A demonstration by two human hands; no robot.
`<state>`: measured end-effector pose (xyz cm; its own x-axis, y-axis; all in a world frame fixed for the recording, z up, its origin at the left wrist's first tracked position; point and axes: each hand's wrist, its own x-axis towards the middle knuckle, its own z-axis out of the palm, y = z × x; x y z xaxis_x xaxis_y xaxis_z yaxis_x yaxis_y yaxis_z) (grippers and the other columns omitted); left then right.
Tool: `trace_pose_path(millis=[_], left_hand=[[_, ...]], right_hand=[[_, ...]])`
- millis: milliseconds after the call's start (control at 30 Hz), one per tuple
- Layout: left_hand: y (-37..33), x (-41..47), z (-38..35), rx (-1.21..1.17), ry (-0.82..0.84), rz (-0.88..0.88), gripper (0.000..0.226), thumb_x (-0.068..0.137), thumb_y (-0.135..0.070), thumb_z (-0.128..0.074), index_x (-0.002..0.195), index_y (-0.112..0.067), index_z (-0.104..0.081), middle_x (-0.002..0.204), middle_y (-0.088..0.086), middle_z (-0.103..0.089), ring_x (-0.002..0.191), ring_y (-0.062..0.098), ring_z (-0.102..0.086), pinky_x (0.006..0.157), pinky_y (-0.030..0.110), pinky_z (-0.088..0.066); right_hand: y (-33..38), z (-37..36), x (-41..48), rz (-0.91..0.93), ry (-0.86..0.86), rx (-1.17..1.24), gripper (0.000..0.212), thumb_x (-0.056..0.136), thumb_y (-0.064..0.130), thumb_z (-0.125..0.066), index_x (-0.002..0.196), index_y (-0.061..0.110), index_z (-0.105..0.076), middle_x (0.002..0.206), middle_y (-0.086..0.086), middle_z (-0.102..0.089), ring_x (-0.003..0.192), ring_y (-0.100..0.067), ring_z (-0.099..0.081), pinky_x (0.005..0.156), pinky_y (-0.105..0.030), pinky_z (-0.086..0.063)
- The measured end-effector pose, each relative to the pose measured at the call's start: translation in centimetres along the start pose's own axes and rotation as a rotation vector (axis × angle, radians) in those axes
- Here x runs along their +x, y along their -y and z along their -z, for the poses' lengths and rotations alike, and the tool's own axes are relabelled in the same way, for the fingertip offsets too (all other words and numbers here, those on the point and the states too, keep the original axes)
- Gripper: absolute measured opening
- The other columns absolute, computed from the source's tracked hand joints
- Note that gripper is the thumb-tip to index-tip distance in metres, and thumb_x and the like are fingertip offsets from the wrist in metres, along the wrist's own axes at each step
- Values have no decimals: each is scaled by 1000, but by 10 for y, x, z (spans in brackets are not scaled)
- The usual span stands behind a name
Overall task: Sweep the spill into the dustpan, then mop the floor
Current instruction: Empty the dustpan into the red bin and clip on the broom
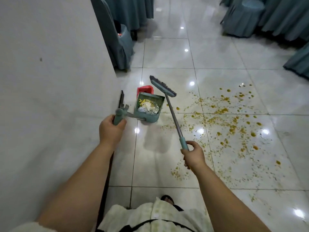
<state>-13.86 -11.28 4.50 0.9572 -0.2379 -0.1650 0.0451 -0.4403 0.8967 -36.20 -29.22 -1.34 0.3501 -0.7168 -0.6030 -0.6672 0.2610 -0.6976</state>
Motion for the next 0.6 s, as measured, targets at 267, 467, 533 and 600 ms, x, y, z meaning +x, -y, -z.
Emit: trace_pose_path(millis=[267,467,533,600], left_hand=[[-51,124,4,124,-87,-61,42,75,-56,-72,65,-17,-59,61,4,-62,58,27,-59,60,45,-55],[-73,238,11,466,-14,-219,36,83,-50,-64,75,-15,-61,66,1,-59,66,28,-59,55,31,-41],[-82,275,13,544,5,-263,33,85,-50,-63,77,-18,-59,66,-2,-57,67,27,-57,54,30,-37],[-92,309,15,631,31,-316,31,86,-51,-60,79,-21,-57,69,-1,-57,69,27,-56,56,30,-35]], right_hand=[[75,-24,69,43,66,-52,31,90,19,-60,117,32,-54,70,-13,-61,40,-23,-51,41,-24,-41],[133,-67,125,52,36,-71,32,90,20,-60,118,32,-53,74,-15,-64,45,-24,-54,41,-26,-44],[152,-81,142,43,28,-70,33,90,19,-60,120,31,-54,74,-15,-64,45,-24,-54,41,-25,-42],[169,-91,158,29,5,-72,34,89,19,-60,120,31,-54,72,-14,-63,45,-24,-54,40,-25,-42]])
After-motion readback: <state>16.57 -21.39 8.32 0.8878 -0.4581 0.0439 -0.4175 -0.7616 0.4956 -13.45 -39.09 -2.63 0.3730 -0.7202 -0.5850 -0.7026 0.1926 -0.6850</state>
